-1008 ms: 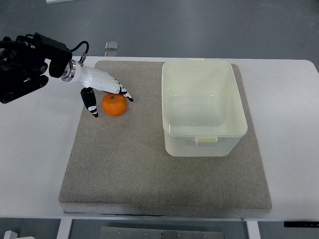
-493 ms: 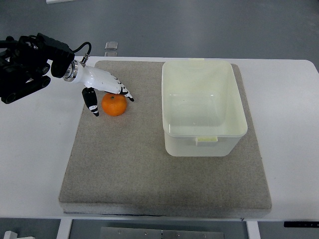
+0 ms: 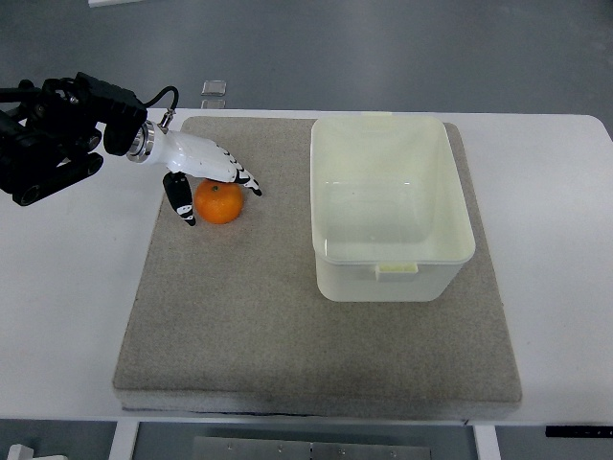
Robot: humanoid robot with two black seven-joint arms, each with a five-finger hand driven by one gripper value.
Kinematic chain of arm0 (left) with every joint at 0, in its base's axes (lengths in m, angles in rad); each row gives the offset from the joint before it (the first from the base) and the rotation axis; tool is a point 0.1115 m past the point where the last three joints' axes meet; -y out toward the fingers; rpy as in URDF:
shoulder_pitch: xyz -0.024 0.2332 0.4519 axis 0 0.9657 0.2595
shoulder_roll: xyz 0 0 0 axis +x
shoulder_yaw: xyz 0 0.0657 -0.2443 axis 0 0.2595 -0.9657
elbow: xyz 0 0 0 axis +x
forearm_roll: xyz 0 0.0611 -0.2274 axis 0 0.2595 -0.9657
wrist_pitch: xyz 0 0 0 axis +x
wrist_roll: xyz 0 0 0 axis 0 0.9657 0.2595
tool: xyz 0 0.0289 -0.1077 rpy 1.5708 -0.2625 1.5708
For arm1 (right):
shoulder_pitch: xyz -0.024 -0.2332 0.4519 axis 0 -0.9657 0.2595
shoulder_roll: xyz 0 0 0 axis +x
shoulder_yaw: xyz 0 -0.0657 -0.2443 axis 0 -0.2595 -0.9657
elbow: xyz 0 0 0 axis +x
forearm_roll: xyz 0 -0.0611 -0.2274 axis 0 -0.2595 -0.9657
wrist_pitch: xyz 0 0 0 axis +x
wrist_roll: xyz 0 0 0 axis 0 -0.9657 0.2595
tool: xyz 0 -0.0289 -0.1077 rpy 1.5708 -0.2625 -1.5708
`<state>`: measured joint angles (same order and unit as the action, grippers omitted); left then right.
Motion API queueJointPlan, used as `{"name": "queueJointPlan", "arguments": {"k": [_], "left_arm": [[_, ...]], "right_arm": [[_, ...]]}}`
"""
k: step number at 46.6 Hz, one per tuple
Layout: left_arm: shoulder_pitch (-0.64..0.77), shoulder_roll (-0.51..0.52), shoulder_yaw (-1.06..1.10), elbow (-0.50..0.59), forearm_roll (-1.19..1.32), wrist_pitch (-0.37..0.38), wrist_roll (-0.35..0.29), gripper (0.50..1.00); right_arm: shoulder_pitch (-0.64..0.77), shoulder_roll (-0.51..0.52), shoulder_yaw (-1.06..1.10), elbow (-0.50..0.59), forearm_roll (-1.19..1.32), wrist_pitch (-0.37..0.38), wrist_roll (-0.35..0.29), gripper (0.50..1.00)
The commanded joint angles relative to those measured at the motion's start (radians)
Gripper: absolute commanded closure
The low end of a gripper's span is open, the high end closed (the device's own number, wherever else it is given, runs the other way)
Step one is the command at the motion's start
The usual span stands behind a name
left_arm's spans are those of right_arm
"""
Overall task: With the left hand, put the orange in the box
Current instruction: 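Close the left hand's fingers around the orange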
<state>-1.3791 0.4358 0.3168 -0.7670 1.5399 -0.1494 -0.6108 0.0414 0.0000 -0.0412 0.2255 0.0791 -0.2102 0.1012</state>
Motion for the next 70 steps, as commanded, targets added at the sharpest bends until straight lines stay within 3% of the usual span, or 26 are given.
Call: {"name": "queueJointPlan", "arguments": {"k": [1,6,12,16,18,19,70], "left_arm": [[0.003,0.000,0.001,-0.002,0.002,0.024,0.000,0.570],[0.003,0.000,0.002,-0.002,0.005,0.024,0.000,0.666],[0.003,0.000,0.004,-0.002,0.011,0.024,0.000,0.731],[0.003,0.000,0.005,-0.002,0.017,0.021,0.000,0.863],[0.003,0.000,0.007,0.000,0.019,0.016,0.000,0.992],[0.003,0.000,0.007,0.000,0.019,0.013,0.000,1.000],[-0.024,-0.019,0.002,0.026,0.011,0.010,0.000,1.000]], "right_arm": [[0.000,0.000,0.000,0.000,0.001,0.000,0.000,0.556],[0.000,0.000,0.001,0.000,-0.001,0.000,0.000,0.556],[0.000,0.000,0.001,0.000,-0.001,0.000,0.000,0.556],[0.000,0.000,0.000,0.000,0.001,0.000,0.000,0.556],[0.000,0.000,0.000,0.000,0.001,0.000,0.000,0.556],[0.000,0.000,0.000,0.000,0.001,0.000,0.000,0.556],[0.000,0.000,0.001,0.000,-0.001,0.000,0.000,0.556]]}}
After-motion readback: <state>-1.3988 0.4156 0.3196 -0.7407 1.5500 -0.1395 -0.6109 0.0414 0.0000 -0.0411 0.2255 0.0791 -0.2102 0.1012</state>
